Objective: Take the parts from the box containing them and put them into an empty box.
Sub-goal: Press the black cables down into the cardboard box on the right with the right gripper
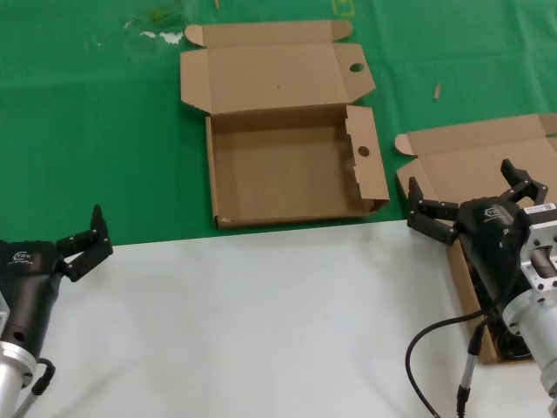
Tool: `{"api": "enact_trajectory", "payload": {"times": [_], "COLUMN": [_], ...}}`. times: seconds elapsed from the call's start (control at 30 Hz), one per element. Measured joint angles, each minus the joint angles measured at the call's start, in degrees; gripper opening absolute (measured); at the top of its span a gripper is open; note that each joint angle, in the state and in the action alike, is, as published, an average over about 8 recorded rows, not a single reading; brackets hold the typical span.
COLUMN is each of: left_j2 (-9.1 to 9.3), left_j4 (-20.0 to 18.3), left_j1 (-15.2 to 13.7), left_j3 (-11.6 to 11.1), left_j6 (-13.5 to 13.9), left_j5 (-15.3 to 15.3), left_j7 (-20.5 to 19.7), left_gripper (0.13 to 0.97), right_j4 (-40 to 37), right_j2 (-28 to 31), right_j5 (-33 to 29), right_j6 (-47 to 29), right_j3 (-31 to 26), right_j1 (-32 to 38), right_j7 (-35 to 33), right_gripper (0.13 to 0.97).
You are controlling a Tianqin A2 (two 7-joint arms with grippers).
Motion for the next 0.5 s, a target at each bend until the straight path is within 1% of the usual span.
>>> {"api": "enact_trajectory", "payload": {"times": [0.5], "left_j2": [0.00], "left_j4": [0.0], "left_j1": [0.0], "left_j3": [0.0], "left_j6": [0.0], "left_j5": [0.0], "left_j7": [0.0], "left_gripper": [0.966], "right_j4": [0.0], "right_j2": [0.0], "right_j5": [0.0], "right_j6": [0.0], "right_j3": [0.0], "right_j1": [0.0], "right_j7": [0.0], "right_gripper": [0.966]}}
